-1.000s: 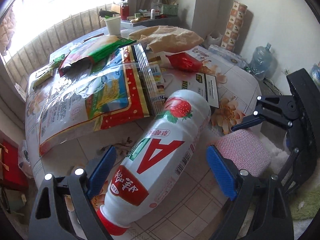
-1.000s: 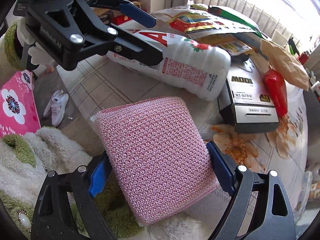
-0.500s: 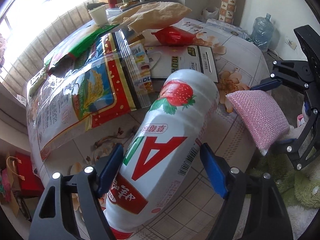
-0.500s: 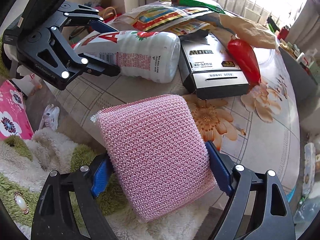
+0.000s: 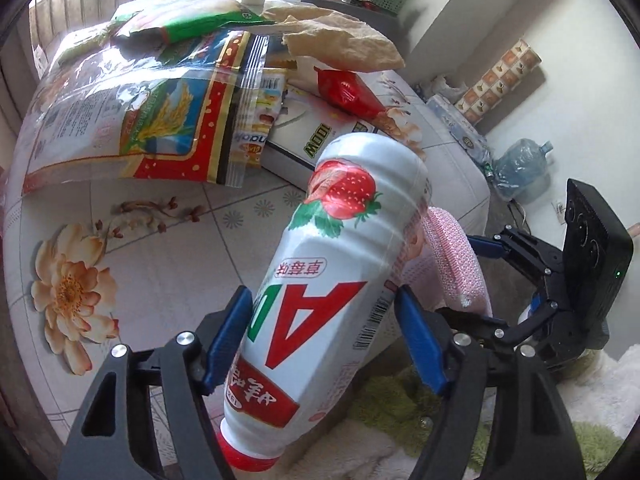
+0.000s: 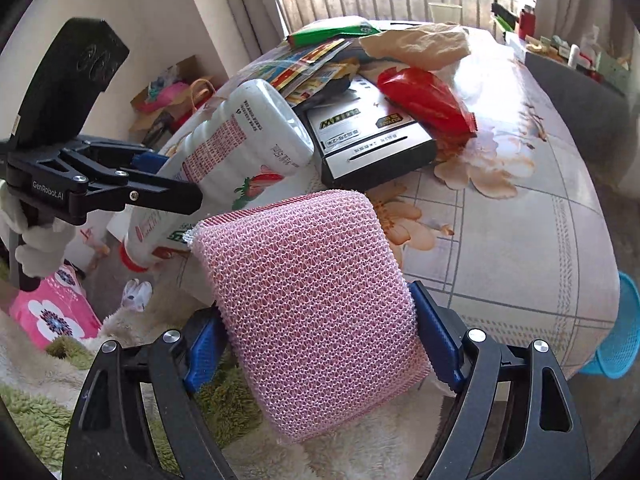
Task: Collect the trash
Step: 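Carry the pink sponge to the blue wastebasket and open the right gripper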
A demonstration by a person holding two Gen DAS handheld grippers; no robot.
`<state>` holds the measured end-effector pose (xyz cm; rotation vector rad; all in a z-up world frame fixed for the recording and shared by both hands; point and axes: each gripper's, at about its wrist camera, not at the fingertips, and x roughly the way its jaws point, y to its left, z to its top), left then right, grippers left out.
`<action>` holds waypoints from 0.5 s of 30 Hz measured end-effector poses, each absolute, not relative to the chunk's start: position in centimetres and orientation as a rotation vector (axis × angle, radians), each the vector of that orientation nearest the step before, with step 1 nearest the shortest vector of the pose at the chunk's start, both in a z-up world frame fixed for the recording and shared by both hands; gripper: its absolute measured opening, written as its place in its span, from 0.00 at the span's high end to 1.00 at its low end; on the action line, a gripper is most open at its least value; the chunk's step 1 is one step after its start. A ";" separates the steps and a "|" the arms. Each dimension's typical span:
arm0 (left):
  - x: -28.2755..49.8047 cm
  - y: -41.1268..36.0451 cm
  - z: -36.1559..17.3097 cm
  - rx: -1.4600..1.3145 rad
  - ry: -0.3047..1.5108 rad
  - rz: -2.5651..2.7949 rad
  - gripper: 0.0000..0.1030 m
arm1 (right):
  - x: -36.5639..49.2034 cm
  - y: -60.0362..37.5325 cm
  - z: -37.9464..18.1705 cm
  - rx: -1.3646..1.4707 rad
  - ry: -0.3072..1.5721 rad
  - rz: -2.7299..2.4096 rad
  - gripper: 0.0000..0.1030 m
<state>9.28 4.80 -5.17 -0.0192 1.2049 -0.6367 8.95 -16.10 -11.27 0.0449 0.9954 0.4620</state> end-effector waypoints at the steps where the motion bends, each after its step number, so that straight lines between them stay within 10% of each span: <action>1: 9.2 4.4 -4.9 -0.043 1.199 -0.645 0.31 | 9.0 -16.4 -10.6 0.080 0.985 0.459 0.23; 15: 11.1 -11.6 0.3 -0.087 1.026 -0.933 0.37 | 6.3 -31.7 -7.3 0.524 0.736 0.270 0.23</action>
